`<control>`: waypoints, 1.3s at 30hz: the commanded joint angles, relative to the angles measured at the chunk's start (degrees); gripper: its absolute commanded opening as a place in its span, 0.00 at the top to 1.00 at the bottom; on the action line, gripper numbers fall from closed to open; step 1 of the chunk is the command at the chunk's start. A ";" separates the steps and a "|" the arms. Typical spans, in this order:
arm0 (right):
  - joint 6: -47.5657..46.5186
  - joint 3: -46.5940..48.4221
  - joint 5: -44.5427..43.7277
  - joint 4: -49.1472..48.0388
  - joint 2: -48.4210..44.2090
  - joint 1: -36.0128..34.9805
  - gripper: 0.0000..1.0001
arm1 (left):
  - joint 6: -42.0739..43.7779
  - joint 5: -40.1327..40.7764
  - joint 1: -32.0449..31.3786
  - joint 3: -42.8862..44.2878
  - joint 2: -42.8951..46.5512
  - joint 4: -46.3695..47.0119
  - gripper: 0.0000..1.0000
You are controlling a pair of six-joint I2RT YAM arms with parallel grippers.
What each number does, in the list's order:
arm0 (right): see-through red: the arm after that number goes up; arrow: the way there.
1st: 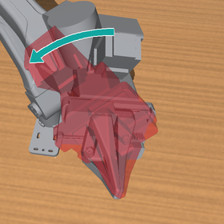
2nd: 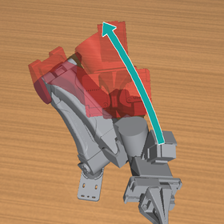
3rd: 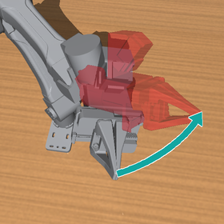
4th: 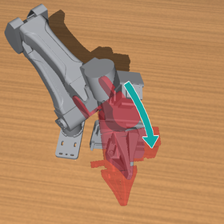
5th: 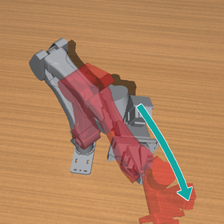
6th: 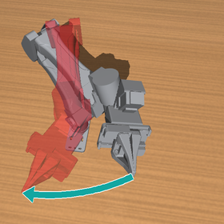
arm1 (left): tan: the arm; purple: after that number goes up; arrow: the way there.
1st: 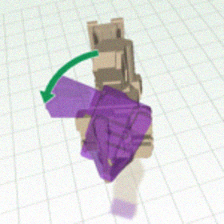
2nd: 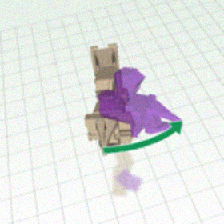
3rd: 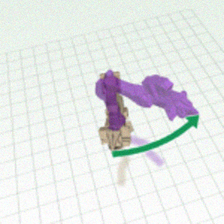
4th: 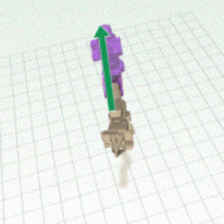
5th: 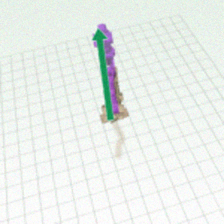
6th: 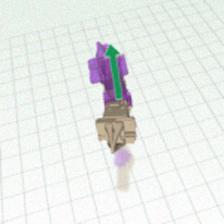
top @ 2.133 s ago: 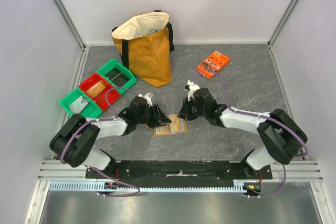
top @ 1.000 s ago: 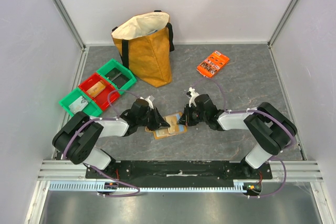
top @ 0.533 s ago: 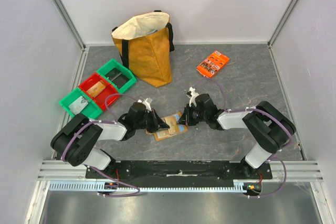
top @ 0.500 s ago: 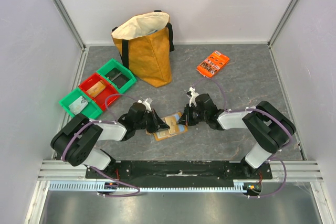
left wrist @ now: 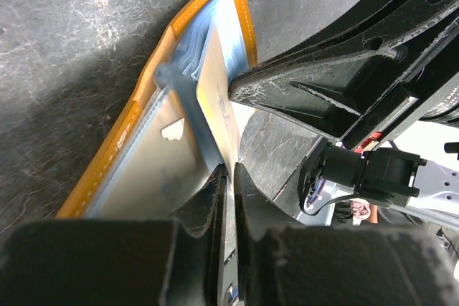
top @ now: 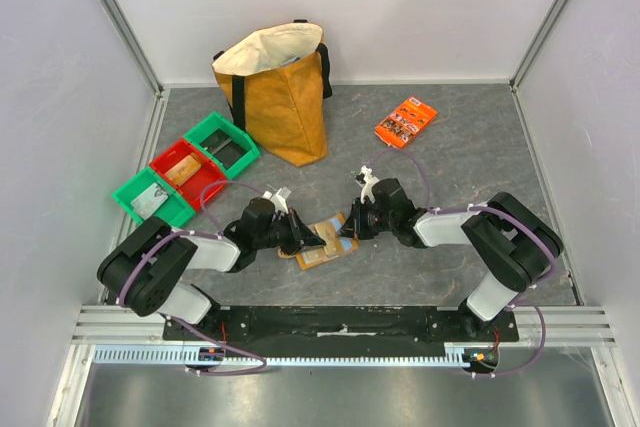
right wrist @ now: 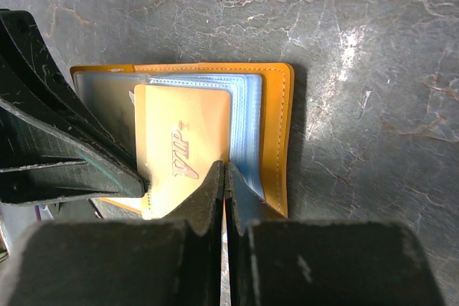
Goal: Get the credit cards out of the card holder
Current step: Remove the credit card from the card holder.
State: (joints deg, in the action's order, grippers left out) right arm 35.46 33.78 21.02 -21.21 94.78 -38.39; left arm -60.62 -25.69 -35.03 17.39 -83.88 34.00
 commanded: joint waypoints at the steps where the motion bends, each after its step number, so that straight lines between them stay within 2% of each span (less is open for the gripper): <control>1: -2.42 -1.70 -5.28 9.08 3.13 0.51 0.96 | -1.52 -2.87 -0.39 0.10 -0.76 5.20 0.90; 4: -2.50 -1.79 -5.37 9.17 3.04 0.60 0.96 | -1.52 -2.87 -0.31 0.10 -0.41 5.11 0.98; 11: -2.50 -1.70 -5.90 9.78 3.22 0.95 0.96 | -1.69 -2.00 -0.22 -1.04 1.08 2.66 0.98; 23: -2.59 -1.79 -6.69 10.58 2.95 1.48 0.97 | 0.06 2.58 0.75 -2.80 9.25 -10.87 0.98; 31: -3.64 -1.17 -6.52 11.45 -0.12 1.57 0.97 | 0.68 4.07 1.10 -3.50 11.98 -14.93 0.98; 35: -4.17 -0.03 -5.38 11.72 -0.74 1.65 0.97 | 0.42 3.81 1.10 -3.15 10.75 -12.82 0.87; 39: -3.82 0.41 -3.88 11.46 -1.52 1.57 0.97 | 0.68 3.19 1.19 -1.92 9.17 -11.94 0.87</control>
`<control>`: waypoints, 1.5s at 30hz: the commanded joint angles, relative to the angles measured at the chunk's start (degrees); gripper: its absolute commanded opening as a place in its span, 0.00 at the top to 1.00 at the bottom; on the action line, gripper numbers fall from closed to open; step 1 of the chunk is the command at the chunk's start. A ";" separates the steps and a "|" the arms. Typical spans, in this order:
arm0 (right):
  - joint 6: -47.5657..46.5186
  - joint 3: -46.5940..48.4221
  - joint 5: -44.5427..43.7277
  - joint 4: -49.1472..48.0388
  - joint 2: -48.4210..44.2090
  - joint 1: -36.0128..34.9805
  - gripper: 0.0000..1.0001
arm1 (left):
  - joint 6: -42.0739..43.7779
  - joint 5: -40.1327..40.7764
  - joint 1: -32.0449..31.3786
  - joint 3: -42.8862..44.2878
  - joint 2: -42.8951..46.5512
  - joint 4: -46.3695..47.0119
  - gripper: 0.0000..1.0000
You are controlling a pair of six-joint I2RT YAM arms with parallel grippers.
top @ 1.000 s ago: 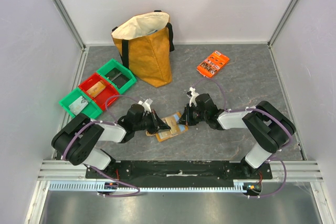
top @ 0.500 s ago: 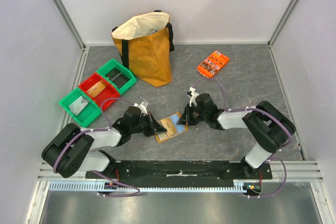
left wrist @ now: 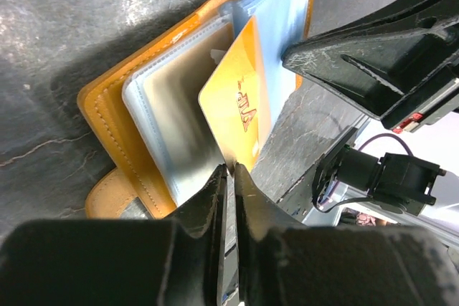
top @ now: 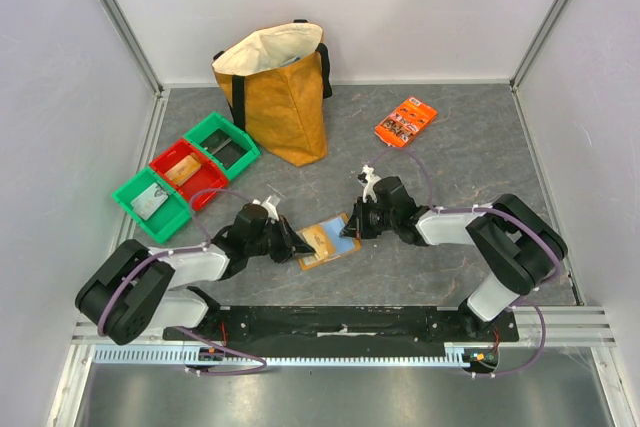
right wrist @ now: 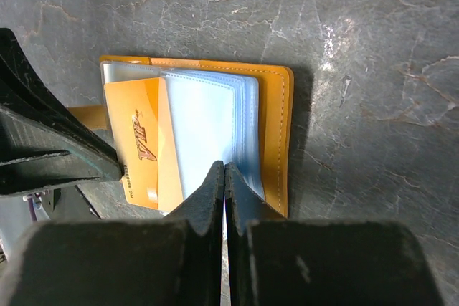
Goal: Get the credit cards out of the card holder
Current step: Remove the credit card from the card holder.
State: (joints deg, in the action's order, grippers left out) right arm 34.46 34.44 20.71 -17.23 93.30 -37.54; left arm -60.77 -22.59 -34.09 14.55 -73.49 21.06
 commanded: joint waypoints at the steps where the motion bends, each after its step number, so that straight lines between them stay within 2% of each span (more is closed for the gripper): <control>1: -2.73 -0.16 -3.48 7.39 -0.91 0.80 0.97 | 0.83 0.00 0.25 1.10 -1.56 1.00 0.88; 7: -2.73 1.33 -1.46 6.51 -6.01 0.54 0.89 | 1.27 -0.09 0.25 1.27 -3.14 1.53 0.90; 11: -2.99 3.00 0.56 5.63 -6.02 0.01 0.85 | 1.01 -0.26 0.25 1.27 -3.59 2.23 0.88; 17: -3.08 3.71 1.53 4.05 -3.74 -0.69 0.85 | 0.22 -0.09 0.16 0.84 -1.83 2.85 0.72; 22: -3.35 3.09 3.99 2.29 -1.37 -1.04 0.85 | -0.05 0.00 0.07 0.83 -1.04 2.67 0.67; 34: -2.99 -1.03 1.09 3.35 4.08 -1.04 0.90 | -0.75 0.18 0.16 1.10 -1.56 2.85 0.60; 45: -3.08 -2.18 0.38 3.44 4.17 -1.04 0.91 | -3.04 1.93 -0.98 3.12 -2.26 5.13 0.59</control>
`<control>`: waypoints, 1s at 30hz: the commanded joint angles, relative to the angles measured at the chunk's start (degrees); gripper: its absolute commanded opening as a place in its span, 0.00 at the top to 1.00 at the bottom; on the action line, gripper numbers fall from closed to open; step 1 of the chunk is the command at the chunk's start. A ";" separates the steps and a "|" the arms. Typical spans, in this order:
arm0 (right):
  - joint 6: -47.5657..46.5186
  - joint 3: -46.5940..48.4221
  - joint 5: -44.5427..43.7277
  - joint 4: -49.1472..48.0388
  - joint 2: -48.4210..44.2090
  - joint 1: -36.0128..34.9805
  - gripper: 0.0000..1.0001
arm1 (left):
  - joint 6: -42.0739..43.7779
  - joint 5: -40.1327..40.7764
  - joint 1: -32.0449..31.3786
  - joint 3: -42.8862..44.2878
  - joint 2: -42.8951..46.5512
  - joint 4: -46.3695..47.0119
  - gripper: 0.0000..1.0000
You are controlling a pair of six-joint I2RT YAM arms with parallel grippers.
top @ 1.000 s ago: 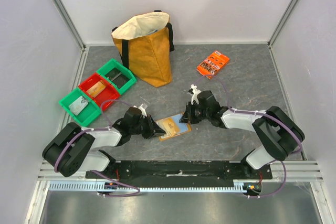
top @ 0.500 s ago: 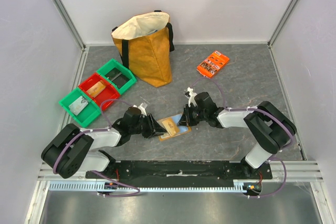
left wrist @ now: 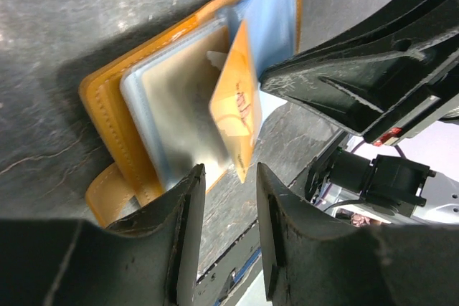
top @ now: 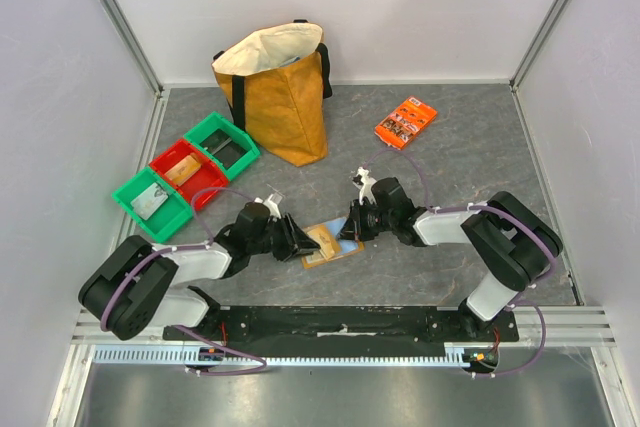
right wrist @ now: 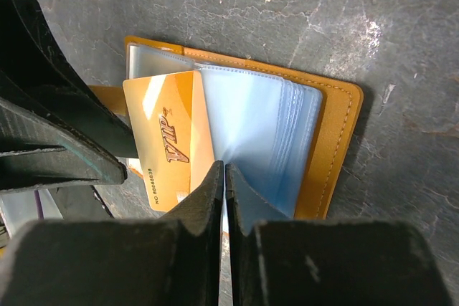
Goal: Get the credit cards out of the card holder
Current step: Remove the credit card from the card holder.
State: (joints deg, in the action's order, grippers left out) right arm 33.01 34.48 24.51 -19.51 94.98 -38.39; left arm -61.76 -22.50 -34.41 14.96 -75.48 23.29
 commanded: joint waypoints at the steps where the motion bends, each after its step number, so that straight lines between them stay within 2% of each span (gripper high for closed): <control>1: -1.55 -2.31 -3.42 5.80 2.40 -0.11 0.91 | -2.05 2.02 -0.92 3.40 -0.97 3.08 0.59; 6: -1.55 -2.40 -3.68 5.80 2.14 -0.11 0.91 | -2.31 2.81 -1.53 4.90 -4.67 4.39 0.62; 10: -1.64 -2.49 -3.86 5.97 1.79 -0.11 0.91 | -3.02 3.08 -1.71 4.55 -5.90 5.28 0.76; 16: -1.73 -2.66 -3.95 5.88 1.88 -0.19 0.91 | -3.28 6.06 -1.62 1.83 -3.10 4.84 0.98; 21: -1.99 -2.58 -4.12 6.06 1.70 -0.19 0.91 | -1.80 7.29 -1.45 0.16 0.50 4.67 0.98; 25: -2.43 -2.75 -4.56 6.67 0.82 -0.11 0.91 | 1.10 7.74 -0.48 -0.81 5.86 -0.60 0.98; 30: -4.36 -1.88 -4.47 8.60 -2.25 -0.10 0.85 | 5.15 6.25 1.71 -3.00 14.64 -5.97 0.98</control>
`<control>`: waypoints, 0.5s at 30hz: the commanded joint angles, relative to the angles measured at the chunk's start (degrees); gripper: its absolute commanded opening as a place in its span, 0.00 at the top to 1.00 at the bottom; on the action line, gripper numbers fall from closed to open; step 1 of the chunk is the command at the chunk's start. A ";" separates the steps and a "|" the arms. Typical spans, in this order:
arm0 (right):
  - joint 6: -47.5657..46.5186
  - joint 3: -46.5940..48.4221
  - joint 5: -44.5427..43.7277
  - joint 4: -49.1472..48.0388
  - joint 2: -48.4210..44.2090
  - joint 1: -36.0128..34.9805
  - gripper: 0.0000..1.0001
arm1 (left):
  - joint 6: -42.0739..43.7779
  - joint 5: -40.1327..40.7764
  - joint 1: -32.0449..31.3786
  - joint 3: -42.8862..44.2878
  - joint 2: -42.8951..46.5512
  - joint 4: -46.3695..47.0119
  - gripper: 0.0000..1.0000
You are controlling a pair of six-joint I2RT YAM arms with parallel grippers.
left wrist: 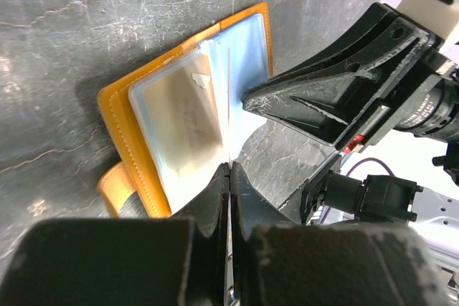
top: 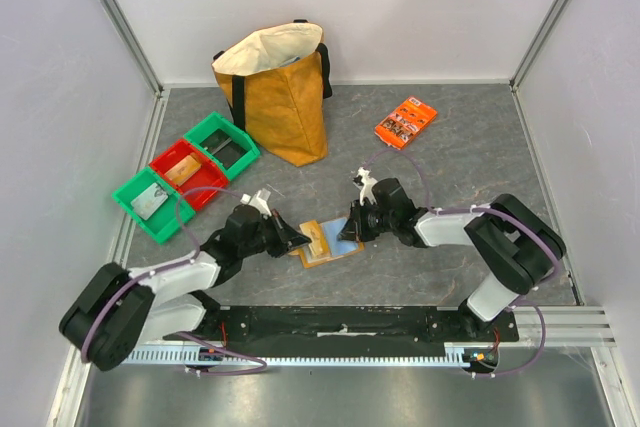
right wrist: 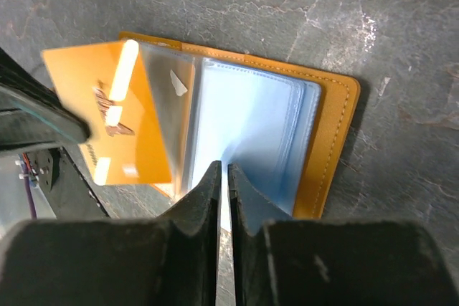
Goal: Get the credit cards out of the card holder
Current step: Remove the credit card from the card holder, then place the credit card in the storage box.
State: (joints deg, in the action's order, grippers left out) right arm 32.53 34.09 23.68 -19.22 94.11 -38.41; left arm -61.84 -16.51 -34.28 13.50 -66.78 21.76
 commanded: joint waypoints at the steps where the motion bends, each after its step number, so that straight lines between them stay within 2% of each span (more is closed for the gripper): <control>1: -4.32 -1.13 -3.56 8.93 -2.34 -0.08 0.83 | 6.20 -0.44 2.02 -1.72 7.96 -4.97 0.98; 4: -6.51 0.89 -2.85 11.48 -6.37 -0.17 0.71 | 9.62 -2.72 2.64 -1.72 11.67 -7.51 0.98; 8: -10.46 4.31 -0.75 15.52 -12.44 -0.08 0.50 | 14.90 -7.21 3.08 0.21 15.36 -9.27 0.98; 10: -13.36 6.60 2.05 17.98 -15.34 -0.08 0.36 | 18.06 -10.71 3.08 1.88 16.42 -9.80 0.98; 15: -20.83 11.61 7.77 25.97 -22.29 -0.08 0.15 | 26.85 -19.77 2.99 9.34 17.30 -16.03 0.98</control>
State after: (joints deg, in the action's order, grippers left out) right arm 19.86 40.12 25.93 -0.32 77.47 -38.41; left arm -45.95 -26.41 -31.46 15.57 -50.92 9.72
